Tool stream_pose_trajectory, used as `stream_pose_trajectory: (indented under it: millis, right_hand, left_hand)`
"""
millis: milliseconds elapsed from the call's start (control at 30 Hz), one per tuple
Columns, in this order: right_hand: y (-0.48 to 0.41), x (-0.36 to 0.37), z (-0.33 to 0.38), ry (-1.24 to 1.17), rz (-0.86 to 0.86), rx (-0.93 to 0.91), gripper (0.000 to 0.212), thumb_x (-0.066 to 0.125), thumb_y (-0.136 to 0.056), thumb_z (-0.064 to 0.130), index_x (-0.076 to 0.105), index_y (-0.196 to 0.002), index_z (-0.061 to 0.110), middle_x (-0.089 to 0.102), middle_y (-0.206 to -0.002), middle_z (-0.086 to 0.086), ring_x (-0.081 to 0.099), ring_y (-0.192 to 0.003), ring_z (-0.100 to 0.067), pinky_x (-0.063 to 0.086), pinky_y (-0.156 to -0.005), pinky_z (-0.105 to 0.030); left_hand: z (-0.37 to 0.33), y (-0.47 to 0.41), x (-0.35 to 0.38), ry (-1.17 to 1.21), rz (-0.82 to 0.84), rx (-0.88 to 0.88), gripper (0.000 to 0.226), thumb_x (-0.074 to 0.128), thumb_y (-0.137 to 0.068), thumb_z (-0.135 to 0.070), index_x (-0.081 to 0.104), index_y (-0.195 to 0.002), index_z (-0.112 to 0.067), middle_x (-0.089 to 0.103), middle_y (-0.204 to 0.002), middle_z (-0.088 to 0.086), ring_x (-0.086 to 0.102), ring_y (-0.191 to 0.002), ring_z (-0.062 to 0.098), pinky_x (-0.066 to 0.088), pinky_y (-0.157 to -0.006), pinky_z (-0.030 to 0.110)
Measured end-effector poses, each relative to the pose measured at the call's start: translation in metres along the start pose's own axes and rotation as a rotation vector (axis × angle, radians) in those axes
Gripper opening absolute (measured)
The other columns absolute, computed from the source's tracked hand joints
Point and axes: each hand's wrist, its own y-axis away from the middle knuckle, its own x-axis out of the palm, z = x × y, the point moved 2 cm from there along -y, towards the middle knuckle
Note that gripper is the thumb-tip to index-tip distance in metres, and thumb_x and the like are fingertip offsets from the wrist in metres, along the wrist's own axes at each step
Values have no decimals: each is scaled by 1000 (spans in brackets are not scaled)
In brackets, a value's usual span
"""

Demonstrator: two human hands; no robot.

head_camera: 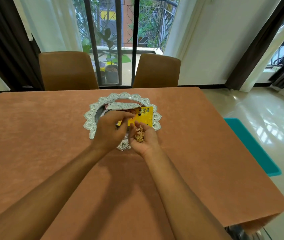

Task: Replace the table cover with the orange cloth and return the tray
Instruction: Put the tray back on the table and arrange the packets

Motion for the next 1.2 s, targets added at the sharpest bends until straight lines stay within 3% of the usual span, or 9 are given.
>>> stream_pose_trajectory:
  millis: [133, 267, 400, 567, 767, 867, 1000, 1100, 1200]
  right_hand:
    - [-4, -6, 15, 216, -19, -7, 38, 49, -105, 34, 48, -71, 18, 45, -47, 3, 37, -29, -4, 23, -25, -13]
    - [-1, -2, 20, 350, -10, -6, 43, 52, -104, 37, 43, -66, 21, 39, -45, 6, 31, -28, -3, 17, -24, -14]
    - [1, -2, 23, 473, -41, -57, 44, 51, -105, 37, 41, -65, 21, 36, -44, 7, 27, -29, -2, 16, -25, -14]
    - [-1, -12, 28, 467, -48, -57, 43, 48, -106, 36, 39, -67, 21, 35, -44, 7, 26, -28, -3, 16, -24, -15]
    - [-1, -18, 28, 442, -49, -65, 42, 48, -106, 35, 39, -67, 21, 35, -45, 7, 27, -29, -3, 17, -24, -15]
    - [0, -19, 27, 434, -46, -66, 42, 48, -106, 35, 39, -67, 21, 35, -46, 6, 27, -29, -3, 17, -24, -14]
    - [0, -22, 28, 435, -49, -68, 42, 48, -106, 35, 39, -67, 21, 35, -45, 7, 27, -29, -3, 16, -25, -14]
    - [-2, -25, 27, 449, -63, -75, 42, 49, -106, 36, 40, -67, 21, 35, -45, 7, 27, -29, -2, 16, -25, -14]
    - [-3, -27, 24, 466, -66, -74, 42, 49, -106, 36, 39, -67, 22, 35, -45, 8, 26, -29, -2, 16, -25, -14]
  left_hand:
    - [36, 12, -22, -141, 210, -112, 25, 60, -83, -21, 77, -102, -18, 69, -97, -11, 62, -94, 9, 51, -82, 29]
    - [64, 25, -34, -336, 516, -137, 44, 53, -86, -28, 67, -128, -20, 63, -130, -2, 55, -120, 17, 44, -95, 33]
    - [67, 25, -27, -435, 677, -43, 34, 56, -96, -16, 67, -128, -13, 64, -128, 3, 61, -113, 23, 49, -84, 33]
    - [71, 15, -28, -433, 661, -118, 26, 62, -96, -16, 73, -119, -17, 73, -116, -3, 66, -106, 18, 44, -78, 26]
    - [65, -1, -21, -458, 730, -93, 22, 66, -92, -12, 78, -109, -19, 75, -110, -5, 69, -101, 16, 52, -85, 30]
    - [69, -7, -22, -444, 757, -97, 22, 69, -90, -10, 79, -106, -20, 76, -106, -6, 70, -96, 14, 51, -81, 26]
    - [76, -7, -29, -272, 660, -208, 18, 75, -87, -19, 78, -104, -21, 76, -98, -8, 64, -82, -4, 47, -72, 14]
    - [78, -7, -42, -168, 548, -261, 15, 72, -90, -19, 77, -101, -29, 76, -93, -10, 68, -82, -2, 53, -76, 22]
    - [83, -6, -53, -180, 575, -263, 18, 72, -90, -17, 75, -100, -31, 75, -100, -9, 68, -92, 2, 56, -82, 27]
